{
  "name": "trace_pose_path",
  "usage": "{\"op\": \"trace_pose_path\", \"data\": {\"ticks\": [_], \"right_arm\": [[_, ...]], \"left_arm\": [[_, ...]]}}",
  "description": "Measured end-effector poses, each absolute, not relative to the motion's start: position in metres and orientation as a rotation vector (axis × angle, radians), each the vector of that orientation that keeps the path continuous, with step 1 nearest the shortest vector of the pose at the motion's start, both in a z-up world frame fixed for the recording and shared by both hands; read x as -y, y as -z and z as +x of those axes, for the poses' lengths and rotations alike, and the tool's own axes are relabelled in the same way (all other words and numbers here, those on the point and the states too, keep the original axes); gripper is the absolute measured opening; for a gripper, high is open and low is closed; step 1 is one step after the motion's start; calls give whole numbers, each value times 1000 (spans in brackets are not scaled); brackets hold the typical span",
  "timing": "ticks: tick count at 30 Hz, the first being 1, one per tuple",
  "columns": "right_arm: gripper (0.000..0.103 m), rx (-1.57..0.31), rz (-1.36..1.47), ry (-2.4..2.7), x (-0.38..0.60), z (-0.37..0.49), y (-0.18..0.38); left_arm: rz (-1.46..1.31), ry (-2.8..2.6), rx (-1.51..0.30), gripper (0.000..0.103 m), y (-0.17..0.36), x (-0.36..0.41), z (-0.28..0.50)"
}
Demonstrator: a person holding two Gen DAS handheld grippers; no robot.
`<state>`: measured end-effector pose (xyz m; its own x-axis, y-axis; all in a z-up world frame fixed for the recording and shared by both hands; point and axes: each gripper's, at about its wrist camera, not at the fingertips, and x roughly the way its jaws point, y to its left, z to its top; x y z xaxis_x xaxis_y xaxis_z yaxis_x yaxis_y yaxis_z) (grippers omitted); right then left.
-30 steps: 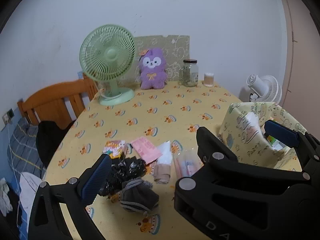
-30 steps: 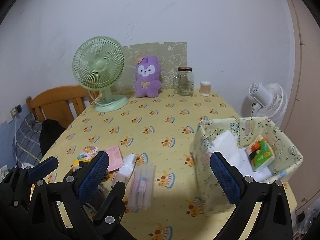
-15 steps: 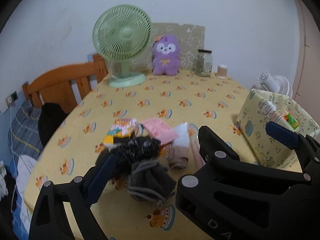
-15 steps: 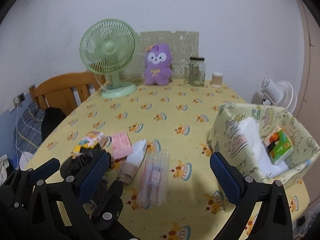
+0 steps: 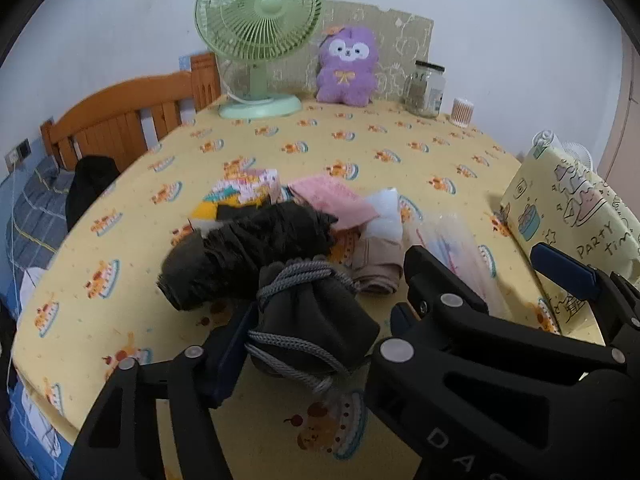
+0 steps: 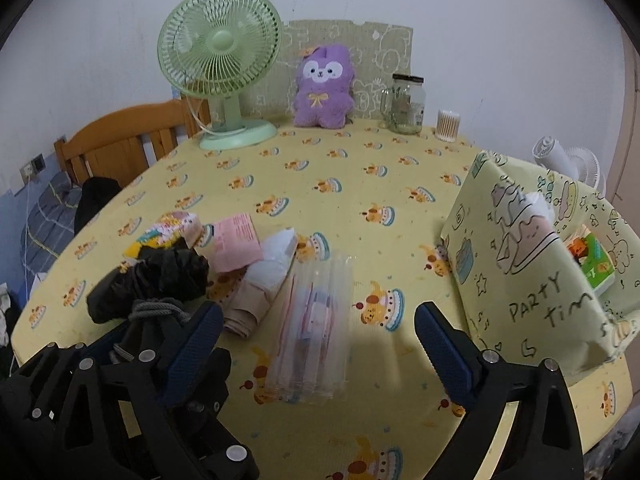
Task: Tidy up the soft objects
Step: 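Grasp the clear plastic bag with the right gripper while the left grasps the grey drawstring pouch, then lift the plastic bag and grey pouch with both grippers toward the gift box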
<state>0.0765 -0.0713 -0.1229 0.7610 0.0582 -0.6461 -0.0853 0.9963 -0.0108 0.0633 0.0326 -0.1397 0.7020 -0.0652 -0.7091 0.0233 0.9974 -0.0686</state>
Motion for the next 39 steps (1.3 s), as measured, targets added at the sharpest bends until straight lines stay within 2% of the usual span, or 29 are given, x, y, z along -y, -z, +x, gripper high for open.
{"op": "trace_pose_path", "data": {"ticks": [3, 11, 16, 18, 20, 26, 39], "right_arm": [[95, -733, -45, -82, 71, 82, 129], [78, -787, -34, -82, 75, 93, 137], [54, -812, -14, -90, 78, 97, 141], [37, -812, -4, -94, 78, 97, 141], [31, -812, -12, -103, 78, 98, 140], [27, -799, -7, -115, 80, 94, 131], [26, -729, 15, -134, 89, 85, 98]], "left_arm": [[-64, 45, -799, 59, 144, -33, 66], [-28, 44, -792, 57, 146, -26, 72], [-22, 41, -791, 55, 146, -24, 75], [-25, 39, -793, 53, 146, -24, 75], [-29, 42, -796, 49, 145, -23, 75], [-39, 73, -797, 45, 137, -20, 74], [-32, 91, -730, 42, 103, -12, 69]]}}
